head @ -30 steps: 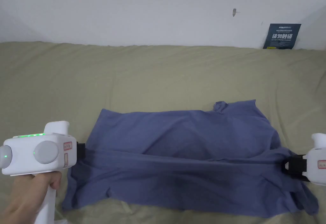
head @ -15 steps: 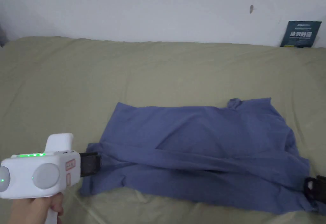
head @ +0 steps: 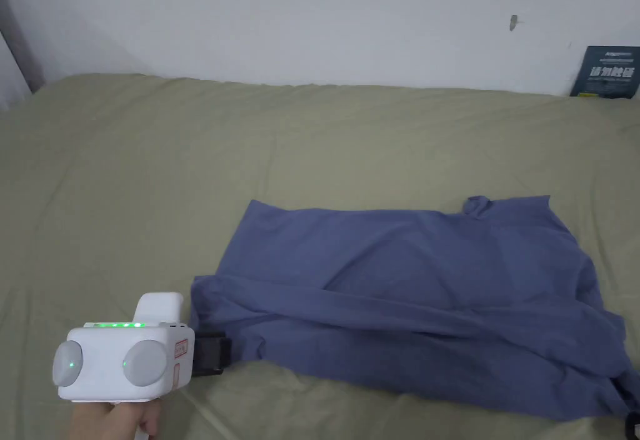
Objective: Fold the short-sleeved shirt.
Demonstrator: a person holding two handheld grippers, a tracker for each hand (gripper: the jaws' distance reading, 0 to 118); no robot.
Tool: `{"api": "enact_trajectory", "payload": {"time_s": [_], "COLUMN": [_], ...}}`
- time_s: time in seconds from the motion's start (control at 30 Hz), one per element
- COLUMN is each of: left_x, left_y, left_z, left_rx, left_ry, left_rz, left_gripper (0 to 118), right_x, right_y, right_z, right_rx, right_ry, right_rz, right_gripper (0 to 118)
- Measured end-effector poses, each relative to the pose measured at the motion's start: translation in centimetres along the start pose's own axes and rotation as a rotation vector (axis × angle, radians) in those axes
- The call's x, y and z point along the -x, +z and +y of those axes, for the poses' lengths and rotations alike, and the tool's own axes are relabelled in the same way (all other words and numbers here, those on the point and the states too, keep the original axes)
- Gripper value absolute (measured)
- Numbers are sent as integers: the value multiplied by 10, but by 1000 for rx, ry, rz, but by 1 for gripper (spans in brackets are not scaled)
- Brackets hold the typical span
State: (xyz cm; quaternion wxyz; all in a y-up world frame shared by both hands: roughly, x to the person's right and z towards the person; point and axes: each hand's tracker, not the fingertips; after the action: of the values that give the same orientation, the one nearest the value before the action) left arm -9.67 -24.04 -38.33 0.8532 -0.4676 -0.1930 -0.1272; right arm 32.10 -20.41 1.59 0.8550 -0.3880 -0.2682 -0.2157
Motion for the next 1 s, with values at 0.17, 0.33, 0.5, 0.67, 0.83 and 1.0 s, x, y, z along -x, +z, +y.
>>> {"api": "enact_trajectory", "payload": {"time_s": [0.17, 0.33, 0.5, 0.67, 0.83, 1.0], "left_x": [2, -19, -22, -21, -24, -19], "left_y": [-15, 26, 21, 19, 18, 22], "left_z": [18, 16, 15, 14, 14, 18], "left_rx": [26, 32, 0, 14, 22, 30], "left_ry": [28, 0, -35, -31, -38, -37], "left_rz": [-63, -122, -82, -95, -94, -97], "left_gripper": [67, 6, 6, 6, 6, 6], "right_x": [2, -5, -10, -17, -7, -8], "right_y": [-3, -7, -22, -50, -66, -49], "right_z": [6, 9, 23, 41, 47, 47], "right_rx": [24, 31, 76, 78, 142, 120], "right_ry": [15, 11, -26, -42, -15, -11], "right_rz": [-10, -22, -42, -19, -75, -34], "right_gripper": [1, 7, 118, 118, 87, 14]}}
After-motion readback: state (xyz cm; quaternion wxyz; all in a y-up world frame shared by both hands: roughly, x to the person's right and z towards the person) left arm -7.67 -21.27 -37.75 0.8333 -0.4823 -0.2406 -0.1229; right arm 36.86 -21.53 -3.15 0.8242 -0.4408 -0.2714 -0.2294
